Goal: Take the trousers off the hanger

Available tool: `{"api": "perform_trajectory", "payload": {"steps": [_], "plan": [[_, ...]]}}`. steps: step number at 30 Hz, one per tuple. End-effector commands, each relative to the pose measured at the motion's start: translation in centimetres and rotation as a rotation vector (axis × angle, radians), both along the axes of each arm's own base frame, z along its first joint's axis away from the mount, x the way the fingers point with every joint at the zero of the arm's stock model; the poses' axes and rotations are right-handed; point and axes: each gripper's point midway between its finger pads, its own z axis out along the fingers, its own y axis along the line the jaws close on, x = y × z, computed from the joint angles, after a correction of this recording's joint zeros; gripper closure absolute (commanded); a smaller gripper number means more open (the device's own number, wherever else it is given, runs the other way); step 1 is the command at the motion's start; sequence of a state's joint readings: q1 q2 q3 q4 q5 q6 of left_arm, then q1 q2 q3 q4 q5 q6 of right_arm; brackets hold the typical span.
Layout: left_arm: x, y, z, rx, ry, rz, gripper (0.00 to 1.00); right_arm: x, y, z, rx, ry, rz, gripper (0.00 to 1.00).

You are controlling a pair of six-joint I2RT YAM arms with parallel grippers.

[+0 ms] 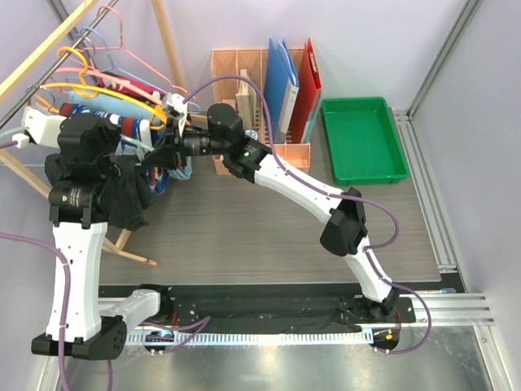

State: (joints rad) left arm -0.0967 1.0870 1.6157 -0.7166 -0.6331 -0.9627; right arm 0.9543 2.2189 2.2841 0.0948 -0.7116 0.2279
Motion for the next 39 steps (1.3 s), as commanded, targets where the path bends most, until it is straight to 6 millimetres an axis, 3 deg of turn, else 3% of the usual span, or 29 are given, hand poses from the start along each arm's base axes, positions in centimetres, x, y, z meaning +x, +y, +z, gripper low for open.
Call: {"api": "perform_trajectory", "payload": {"steps": [1, 2, 5, 13, 17, 21, 22, 26, 30, 31, 39], "plan": [[-2.1, -0.6, 3.3, 0.105, -0.083, -0.083, 0.95, -1.9, -0.9, 4.7, 0.080, -0.008, -0.017, 0.96], [-2.3, -0.7, 3.6, 0.110, -0.090, -0.089, 0.99, -2.1, -1.0, 4.8, 0.084, -0.005, -0.016, 0.97], [-2.9, -1.0, 4.9, 0.150, -0.122, -0.122, 0.99, -2.6, -1.3, 5.8, 0.110, 0.014, -0.019, 0.99], [-3.0, -5.5, 9.0, 0.228, -0.246, -0.387, 0.99, -2.4, -1.7, 8.0, 0.154, 0.046, -0.073, 0.99], [-2.8, -6.8, 8.7, 0.286, -0.235, -0.469, 0.99, -1.8, -1.0, 7.6, 0.152, 0.066, -0.085, 1.00], [-2.2, -8.0, 6.5, 0.320, -0.210, -0.544, 1.00, -0.7, -0.6, 6.8, 0.141, 0.079, -0.132, 0.99], [-2.2, -8.4, 6.7, 0.329, -0.234, -0.560, 1.00, -0.5, -0.7, 6.7, 0.139, 0.081, -0.143, 0.99], [-2.6, -11.0, 6.0, 0.355, -0.268, -0.710, 0.99, 0.2, -0.4, 4.9, 0.113, 0.083, -0.175, 0.99], [-3.1, -12.8, 5.0, 0.388, -0.289, -0.820, 1.00, 0.6, -0.8, 4.6, 0.128, 0.073, -0.209, 0.99], [-3.6, -13.1, 5.0, 0.393, -0.299, -0.836, 0.99, 0.6, -1.2, 5.0, 0.135, 0.070, -0.221, 0.99], [-5.1, -13.0, 2.5, 0.371, -0.255, -0.848, 0.99, 0.1, -3.1, 2.8, 0.095, 0.100, -0.265, 0.99]]}}
